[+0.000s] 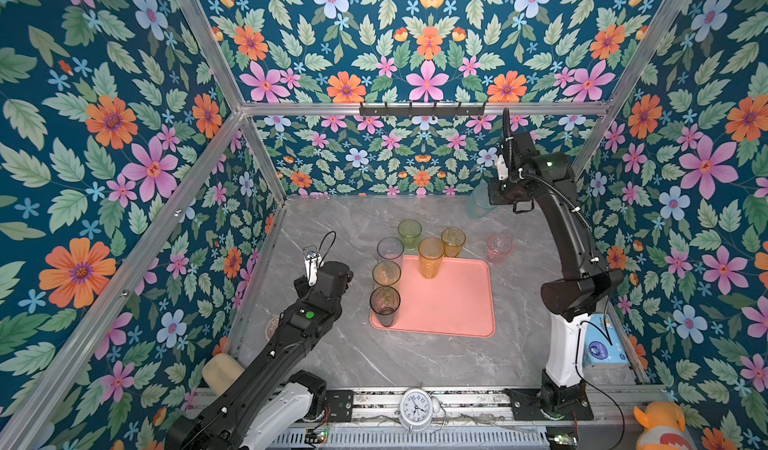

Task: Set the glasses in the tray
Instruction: 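Carry the teal glass with the right gripper over the pink tray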

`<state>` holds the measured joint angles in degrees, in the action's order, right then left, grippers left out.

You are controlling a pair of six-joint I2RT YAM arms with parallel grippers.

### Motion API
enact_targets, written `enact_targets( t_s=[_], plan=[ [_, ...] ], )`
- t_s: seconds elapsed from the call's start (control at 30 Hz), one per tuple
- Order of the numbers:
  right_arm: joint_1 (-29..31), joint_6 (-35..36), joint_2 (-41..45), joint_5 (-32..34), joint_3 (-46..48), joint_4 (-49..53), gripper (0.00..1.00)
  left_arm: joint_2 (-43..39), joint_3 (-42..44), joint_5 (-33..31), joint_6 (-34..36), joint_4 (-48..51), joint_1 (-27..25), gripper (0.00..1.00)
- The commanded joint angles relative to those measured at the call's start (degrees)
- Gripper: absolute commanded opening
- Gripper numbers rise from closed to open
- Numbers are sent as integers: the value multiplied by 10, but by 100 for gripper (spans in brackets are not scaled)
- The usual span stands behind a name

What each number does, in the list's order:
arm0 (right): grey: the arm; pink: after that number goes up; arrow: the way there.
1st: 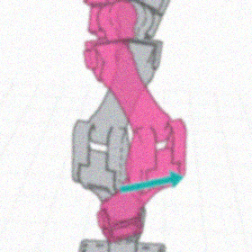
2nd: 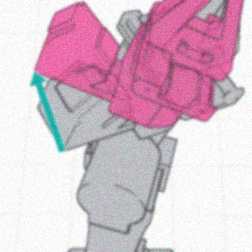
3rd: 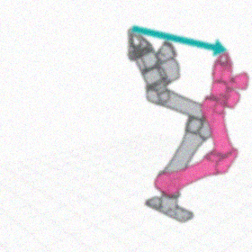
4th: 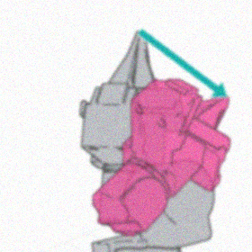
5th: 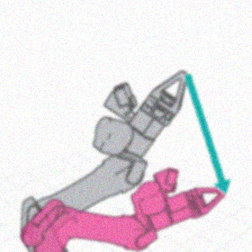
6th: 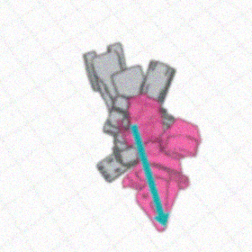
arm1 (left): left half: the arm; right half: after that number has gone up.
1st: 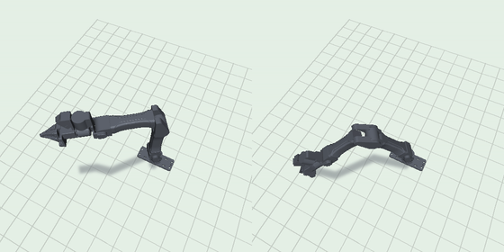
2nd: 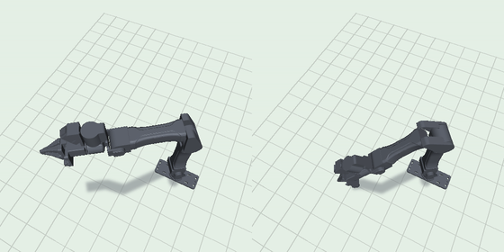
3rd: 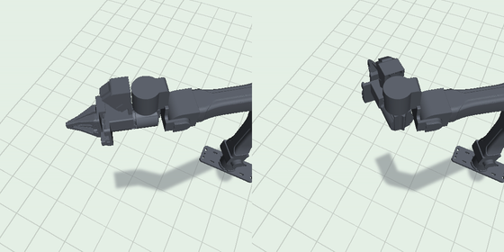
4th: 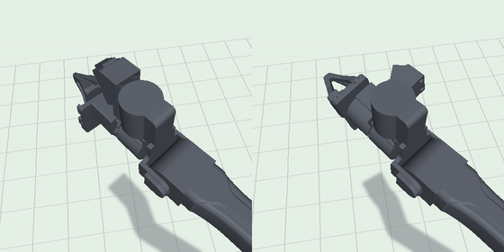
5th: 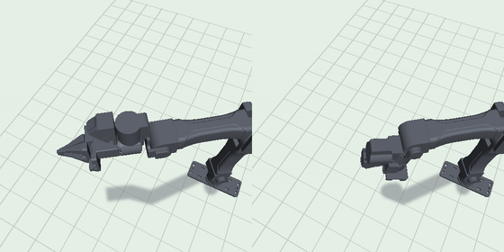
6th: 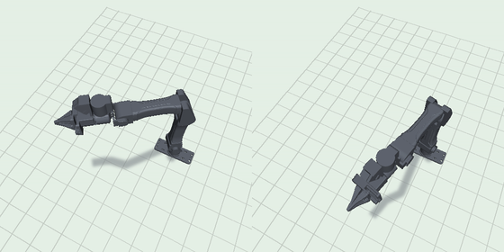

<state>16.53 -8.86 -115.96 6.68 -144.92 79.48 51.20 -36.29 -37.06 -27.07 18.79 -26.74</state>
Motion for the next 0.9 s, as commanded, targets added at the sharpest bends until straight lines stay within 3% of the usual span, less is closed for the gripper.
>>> enact_targets(
  t_s=[0.0, 0.53, 0.87],
  plan=[
    [8, 1, 40, 22, 32, 29, 8, -6, 4, 4, -5, -15, 0, 80],
    [79, -31, 254, 9, 273, -2, 8, -17, 7, 8, -5, -14, 0, 80],
    [129, -76, 342, 6, 411, -22, 8, -17, 6, 8, -6, -11, 0, 80]
  ],
)
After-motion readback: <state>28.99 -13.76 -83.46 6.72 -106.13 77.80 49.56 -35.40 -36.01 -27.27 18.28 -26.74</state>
